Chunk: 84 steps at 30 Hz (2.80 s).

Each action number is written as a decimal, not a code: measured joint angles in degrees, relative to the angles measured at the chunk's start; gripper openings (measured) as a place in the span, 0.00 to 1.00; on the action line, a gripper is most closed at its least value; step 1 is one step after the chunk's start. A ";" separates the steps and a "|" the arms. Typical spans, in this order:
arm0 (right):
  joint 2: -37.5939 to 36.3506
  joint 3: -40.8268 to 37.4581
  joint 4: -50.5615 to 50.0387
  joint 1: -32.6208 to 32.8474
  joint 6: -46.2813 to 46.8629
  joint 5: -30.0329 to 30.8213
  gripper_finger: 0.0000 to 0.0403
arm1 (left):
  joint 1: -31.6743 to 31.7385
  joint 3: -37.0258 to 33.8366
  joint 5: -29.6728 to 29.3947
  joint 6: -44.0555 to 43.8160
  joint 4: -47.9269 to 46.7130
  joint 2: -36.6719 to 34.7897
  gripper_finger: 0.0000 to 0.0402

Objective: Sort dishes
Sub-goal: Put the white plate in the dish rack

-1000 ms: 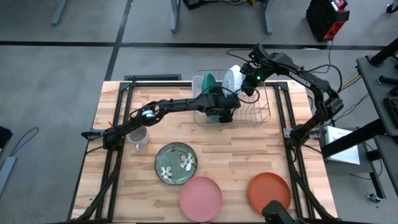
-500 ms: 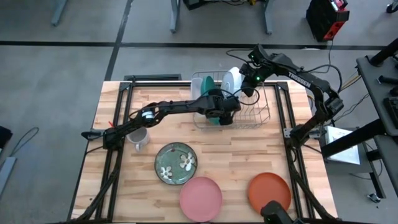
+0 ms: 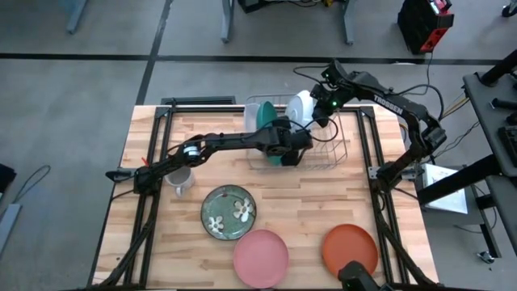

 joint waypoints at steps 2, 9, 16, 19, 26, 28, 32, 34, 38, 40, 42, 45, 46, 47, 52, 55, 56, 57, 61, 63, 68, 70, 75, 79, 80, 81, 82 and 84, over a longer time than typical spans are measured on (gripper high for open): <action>0.00 -0.18 0.18 0.00 0.00 0.04 0.00 | -0.12 0.00 0.27 1.20 -0.96 -0.13 0.80; 0.00 -0.26 0.35 0.11 0.13 0.31 0.00 | -0.16 0.00 -0.72 3.52 -3.28 -1.01 0.80; 0.00 -0.55 0.33 0.13 -0.75 0.42 0.00 | -0.67 -0.11 -5.48 3.43 -2.84 -3.72 0.79; 0.00 -0.68 0.37 0.19 -0.96 0.41 0.00 | -1.30 0.02 -3.39 3.54 -3.05 -5.62 0.79; -0.30 -0.68 0.88 1.10 -1.07 0.12 0.00 | -2.08 -0.09 -3.04 4.31 -3.71 -9.40 0.79; -0.69 -0.68 0.59 2.07 -2.14 -0.02 0.00 | -2.14 -0.04 -3.31 2.95 -4.42 -10.68 0.79; -1.72 -0.68 -2.41 4.48 -6.02 -0.87 0.00 | -2.04 -0.08 -3.59 1.27 -4.81 -11.59 0.79; -2.51 -0.72 -4.42 5.78 -8.05 -0.62 0.00 | -2.04 -0.11 -5.80 0.34 -4.83 -11.84 0.79; -3.95 -0.77 -6.45 8.45 -10.98 -0.68 0.00 | -1.88 -0.11 -15.64 -1.93 -4.30 -12.18 0.79; -4.66 -0.77 -6.44 9.45 -11.30 -1.13 0.00 | -1.52 -0.11 -20.53 -3.30 -4.12 -12.26 0.79; -4.90 -0.77 -6.40 10.05 -11.26 -1.42 0.00 | -0.96 -0.11 -21.17 -4.04 -3.88 -12.95 0.78; -5.08 -0.77 -6.34 10.16 -11.01 -0.60 0.00 | -0.39 0.01 -13.60 -2.92 -4.08 -14.13 0.78; -5.11 -0.77 -6.28 10.16 -10.71 -0.21 0.00 | -0.39 0.02 -9.81 -2.31 -4.22 -14.19 0.78; -5.14 -0.77 -6.25 10.14 -10.68 -0.08 0.00 | -0.48 -0.05 -5.74 -1.64 -4.51 -14.18 0.78; -5.35 -1.03 -6.14 10.15 -18.00 0.45 0.00 | -0.55 -1.18 0.79 -1.16 -5.33 -12.04 0.77; -5.62 -1.72 -6.06 10.23 -20.94 0.65 0.00 | 0.01 -1.30 0.64 -1.42 -5.65 -10.08 0.77; -5.67 -1.94 -6.09 10.56 -21.68 1.26 0.00 | 0.06 -1.39 0.65 -1.42 -5.74 -9.51 0.77; -6.00 -2.29 -6.03 10.90 -22.12 2.31 0.00 | 0.06 -1.42 0.65 -1.42 -5.66 -8.84 0.77; -8.47 -3.64 -5.07 13.49 -23.48 11.42 0.00 | -0.01 -1.46 0.32 -1.38 -4.23 -8.09 0.77; -10.21 -4.55 -4.26 15.24 -24.59 17.72 0.00 | 0.20 -1.46 -1.17 -1.13 -3.48 -8.09 0.77; -15.05 -6.49 -0.51 19.69 -28.25 26.76 0.00 | 0.48 -1.20 -4.79 -1.04 -3.14 -8.03 0.77; -17.18 -7.19 1.28 21.32 -32.04 27.37 0.00 | 0.41 -0.86 -5.53 -1.03 -3.14 -8.03 0.77; -21.07 -9.55 7.36 24.55 -39.48 27.57 0.00 | 0.52 -0.81 -7.18 -0.92 -3.14 -8.05 0.77; -21.40 -12.30 10.42 25.54 -43.63 28.59 0.01 | 0.84 -0.81 -6.94 -0.94 -3.30 -8.05 0.77; -21.30 -12.99 10.50 25.67 -43.61 29.82 0.01 | 0.87 -0.82 -6.98 -0.96 -3.53 -8.05 0.77; -21.27 -13.73 10.60 25.81 -43.16 31.53 0.02 | 0.86 -0.85 -6.92 -0.98 -3.79 -8.05 0.77; -21.27 -14.44 10.47 25.86 -41.87 33.36 0.02 | 0.84 -0.85 -6.92 -1.01 -3.95 -8.05 0.77; -21.57 -15.23 10.28 25.88 -38.36 35.60 0.01 | 0.74 -0.85 -6.76 -0.38 -4.86 -8.07 0.77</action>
